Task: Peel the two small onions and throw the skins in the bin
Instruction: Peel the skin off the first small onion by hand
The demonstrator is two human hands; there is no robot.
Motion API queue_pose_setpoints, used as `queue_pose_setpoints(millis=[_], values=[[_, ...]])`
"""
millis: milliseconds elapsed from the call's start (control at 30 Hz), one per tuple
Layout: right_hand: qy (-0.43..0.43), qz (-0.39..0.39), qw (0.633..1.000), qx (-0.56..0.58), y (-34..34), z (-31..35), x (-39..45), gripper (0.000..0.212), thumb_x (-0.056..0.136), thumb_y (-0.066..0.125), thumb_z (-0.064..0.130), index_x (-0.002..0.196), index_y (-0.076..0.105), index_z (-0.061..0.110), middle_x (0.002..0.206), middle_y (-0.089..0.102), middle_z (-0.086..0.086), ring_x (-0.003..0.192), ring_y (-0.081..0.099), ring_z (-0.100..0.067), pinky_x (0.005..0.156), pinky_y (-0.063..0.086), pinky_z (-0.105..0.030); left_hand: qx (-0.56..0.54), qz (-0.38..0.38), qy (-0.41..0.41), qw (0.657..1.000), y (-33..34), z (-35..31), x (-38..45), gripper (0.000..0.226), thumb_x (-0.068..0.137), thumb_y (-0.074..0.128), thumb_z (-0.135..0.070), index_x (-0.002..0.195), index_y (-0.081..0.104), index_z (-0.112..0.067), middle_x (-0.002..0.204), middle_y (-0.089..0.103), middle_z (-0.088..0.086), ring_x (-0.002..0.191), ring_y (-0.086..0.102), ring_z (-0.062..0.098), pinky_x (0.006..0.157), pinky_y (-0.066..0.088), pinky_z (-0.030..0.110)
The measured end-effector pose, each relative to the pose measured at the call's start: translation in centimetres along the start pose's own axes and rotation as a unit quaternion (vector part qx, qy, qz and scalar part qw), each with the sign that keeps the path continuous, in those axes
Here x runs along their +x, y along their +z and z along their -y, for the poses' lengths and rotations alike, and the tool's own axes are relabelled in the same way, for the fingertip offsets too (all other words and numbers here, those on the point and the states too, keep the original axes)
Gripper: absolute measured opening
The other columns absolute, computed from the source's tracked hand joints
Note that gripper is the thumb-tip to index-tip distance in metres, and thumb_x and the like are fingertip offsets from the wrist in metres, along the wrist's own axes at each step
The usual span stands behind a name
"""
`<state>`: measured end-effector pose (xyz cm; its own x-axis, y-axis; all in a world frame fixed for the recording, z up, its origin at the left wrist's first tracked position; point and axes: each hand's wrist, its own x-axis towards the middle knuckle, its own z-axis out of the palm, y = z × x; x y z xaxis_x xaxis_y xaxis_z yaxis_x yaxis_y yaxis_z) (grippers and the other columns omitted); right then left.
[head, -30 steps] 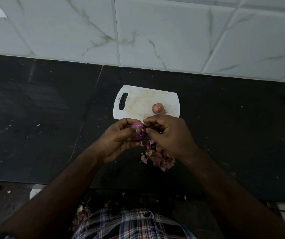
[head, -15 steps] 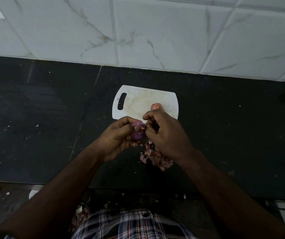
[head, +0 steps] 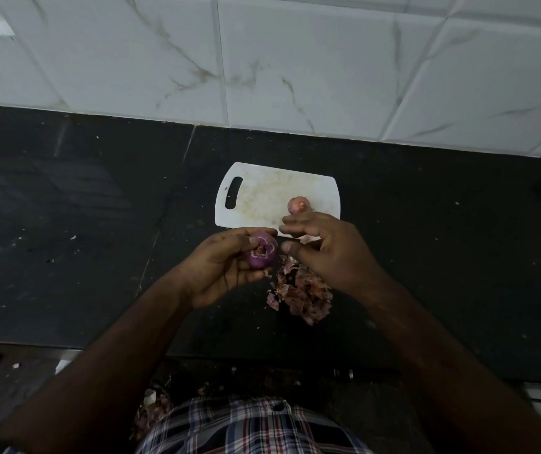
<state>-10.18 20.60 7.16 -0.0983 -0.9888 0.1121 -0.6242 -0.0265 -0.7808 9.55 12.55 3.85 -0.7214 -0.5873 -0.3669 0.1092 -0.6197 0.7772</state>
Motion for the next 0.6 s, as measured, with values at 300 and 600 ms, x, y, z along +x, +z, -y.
queue_pose_setpoints(millis=[300, 600], values=[[-0.055, 0.06, 0.996, -0.023, -0.5, 1.4, 0.2, 0.035, 0.085, 0.07, 0.009, 0.118, 0.072, 0.02, 0.1, 0.077, 0.005, 0.086, 0.071, -0.003, 0.078, 0.058, -0.026, 0.076, -0.006, 0.03, 0.997, 0.5, 0.0, 0.0, 0.031, 0.088, 0.065, -0.021, 0.113, 0.06, -0.004, 0.096, 0.069, 0.016, 0.071, 0.066, 0.021, 0.058, 0.056, 0.023], [-0.075, 0.034, 0.991, -0.103, 0.4, 1.4, 0.3, 0.027, 0.079, 0.07, 0.016, 0.105, 0.072, 0.014, 0.092, 0.07, 0.001, 0.08, 0.061, -0.007, 0.072, 0.052, -0.025, 0.126, 0.002, 0.069, 0.99, 0.5, 0.2, 0.1, 0.028, 0.091, 0.061, -0.023, 0.109, 0.062, -0.002, 0.084, 0.069, 0.01, 0.069, 0.064, 0.018, 0.057, 0.053, 0.024]])
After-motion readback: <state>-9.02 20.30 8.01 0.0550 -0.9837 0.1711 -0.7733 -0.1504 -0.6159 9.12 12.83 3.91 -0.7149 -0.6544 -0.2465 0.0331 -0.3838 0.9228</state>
